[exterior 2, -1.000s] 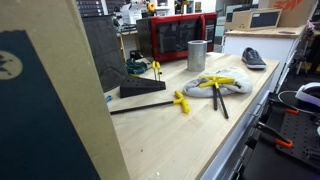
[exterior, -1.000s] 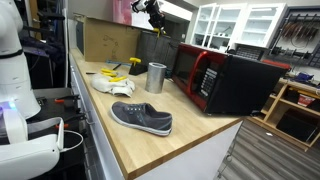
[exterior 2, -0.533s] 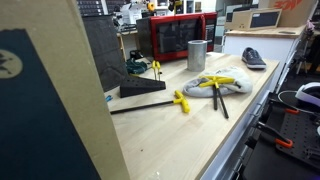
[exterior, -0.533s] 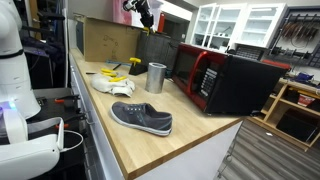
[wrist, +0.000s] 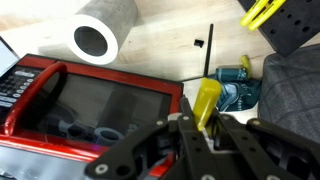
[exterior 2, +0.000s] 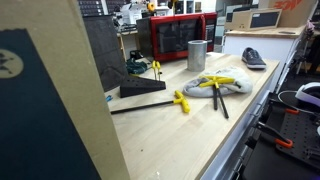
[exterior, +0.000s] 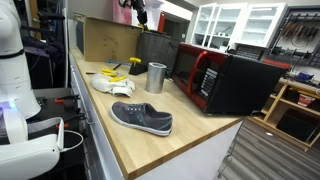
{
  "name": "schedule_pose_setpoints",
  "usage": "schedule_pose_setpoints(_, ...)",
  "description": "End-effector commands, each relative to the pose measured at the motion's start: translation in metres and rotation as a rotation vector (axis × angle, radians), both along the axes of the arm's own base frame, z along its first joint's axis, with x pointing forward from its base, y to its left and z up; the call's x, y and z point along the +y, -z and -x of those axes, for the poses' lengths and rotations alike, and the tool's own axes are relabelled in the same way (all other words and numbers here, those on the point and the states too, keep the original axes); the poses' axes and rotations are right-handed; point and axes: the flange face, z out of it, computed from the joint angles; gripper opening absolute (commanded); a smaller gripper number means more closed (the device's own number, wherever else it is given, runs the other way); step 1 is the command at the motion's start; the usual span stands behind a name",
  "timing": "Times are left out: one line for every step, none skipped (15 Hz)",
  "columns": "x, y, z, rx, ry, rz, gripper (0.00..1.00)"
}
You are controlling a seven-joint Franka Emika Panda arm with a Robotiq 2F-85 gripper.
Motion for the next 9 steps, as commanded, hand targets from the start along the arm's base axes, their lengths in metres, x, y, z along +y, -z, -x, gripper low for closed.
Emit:
schedule_pose_setpoints(-0.001, 0.001, 0.0, 0.004, 0.001, 0.001, 0.17)
schedule_pose_setpoints(-0.002, 0.002, 0.0, 0.006, 0.004, 0.001, 0.17)
schedule_pose_setpoints(-0.004, 0.003, -0.001, 0.006, 0.007, 0.001, 0.17)
schedule_pose_setpoints(-0.005, 0.003, -0.001, 0.007, 0.008, 0.0, 0.04)
schedule_pose_setpoints(-0.008, 0.005, -0.003, -0.003, 0.028, 0.01, 0.04)
schedule_pose_setpoints(-0.009, 0.006, -0.008, -0.004, 0.033, -0.006, 0.04)
schedule_pose_setpoints(-0.009, 0.007, -0.014, -0.007, 0.048, -0.004, 0.04)
schedule_pose_setpoints(-0.004, 0.009, -0.021, -0.006, 0.057, 0.004, 0.04)
schedule_pose_setpoints(0.001, 0.012, -0.028, -0.015, 0.068, 0.016, 0.04)
